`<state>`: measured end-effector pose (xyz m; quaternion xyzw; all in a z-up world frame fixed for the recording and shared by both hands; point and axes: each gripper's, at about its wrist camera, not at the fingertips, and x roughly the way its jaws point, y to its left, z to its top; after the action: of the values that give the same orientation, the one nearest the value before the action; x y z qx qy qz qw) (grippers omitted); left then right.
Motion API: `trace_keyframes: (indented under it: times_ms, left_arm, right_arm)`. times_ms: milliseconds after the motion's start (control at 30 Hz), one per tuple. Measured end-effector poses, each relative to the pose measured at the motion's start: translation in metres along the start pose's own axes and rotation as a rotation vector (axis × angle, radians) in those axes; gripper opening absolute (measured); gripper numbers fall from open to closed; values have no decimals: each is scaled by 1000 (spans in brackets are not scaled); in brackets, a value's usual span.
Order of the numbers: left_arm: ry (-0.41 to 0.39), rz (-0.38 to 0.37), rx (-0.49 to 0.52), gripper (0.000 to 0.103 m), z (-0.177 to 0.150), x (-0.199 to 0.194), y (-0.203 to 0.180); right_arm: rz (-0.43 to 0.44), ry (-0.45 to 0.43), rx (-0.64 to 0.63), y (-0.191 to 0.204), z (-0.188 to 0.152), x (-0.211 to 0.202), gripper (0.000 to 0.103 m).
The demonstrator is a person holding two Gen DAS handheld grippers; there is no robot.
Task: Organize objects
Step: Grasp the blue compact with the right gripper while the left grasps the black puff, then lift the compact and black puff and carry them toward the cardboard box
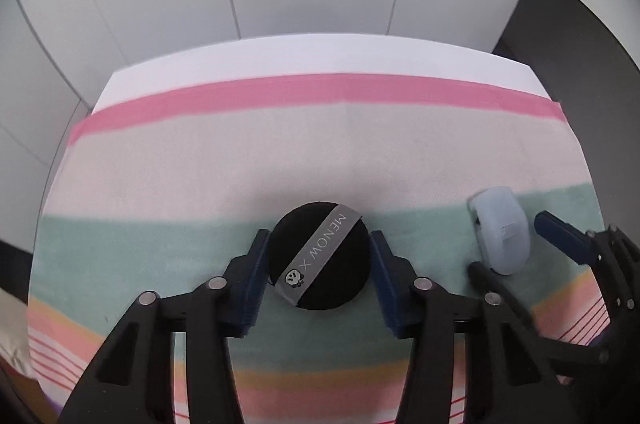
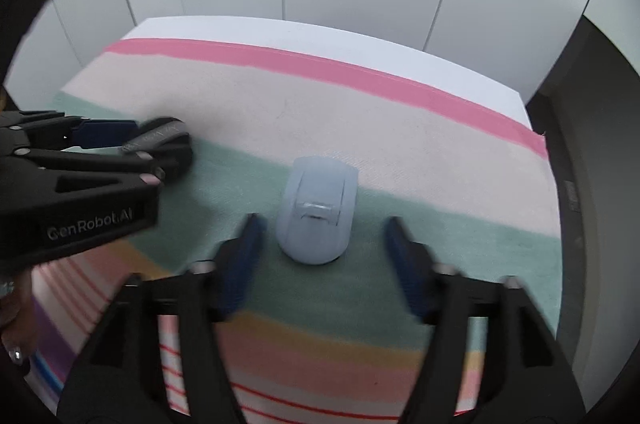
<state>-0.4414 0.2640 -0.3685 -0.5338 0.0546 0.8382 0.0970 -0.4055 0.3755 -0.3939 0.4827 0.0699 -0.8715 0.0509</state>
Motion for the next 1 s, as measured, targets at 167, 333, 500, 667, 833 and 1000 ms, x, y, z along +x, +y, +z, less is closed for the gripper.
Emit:
trace_keyframes:
  times_ms: [167, 333, 500, 667, 833, 1000]
  left_arm:
    - [5, 4, -6, 44, -1, -4, 7]
    - [-3, 16, -9, 44, 4, -16, 1]
    - [-31, 27, -4, 44, 10, -49, 8]
    - [-63, 19, -43, 44, 25, -93, 11]
    - [-117, 11, -56, 44, 36, -167, 28]
    - [-217, 67, -27, 44, 37, -243, 36]
  right_arm:
    - [27, 17, 42, -7, 4, -6, 37]
    - [48, 21, 79, -10, 5, -17, 37]
    - [42, -9, 75, -4, 18, -51, 37]
    - [37, -48, 88, -3, 38, -101, 37]
    - [-4, -119, 59, 5, 59, -164, 37]
    - [-11, -170, 76, 8, 74, -228, 37]
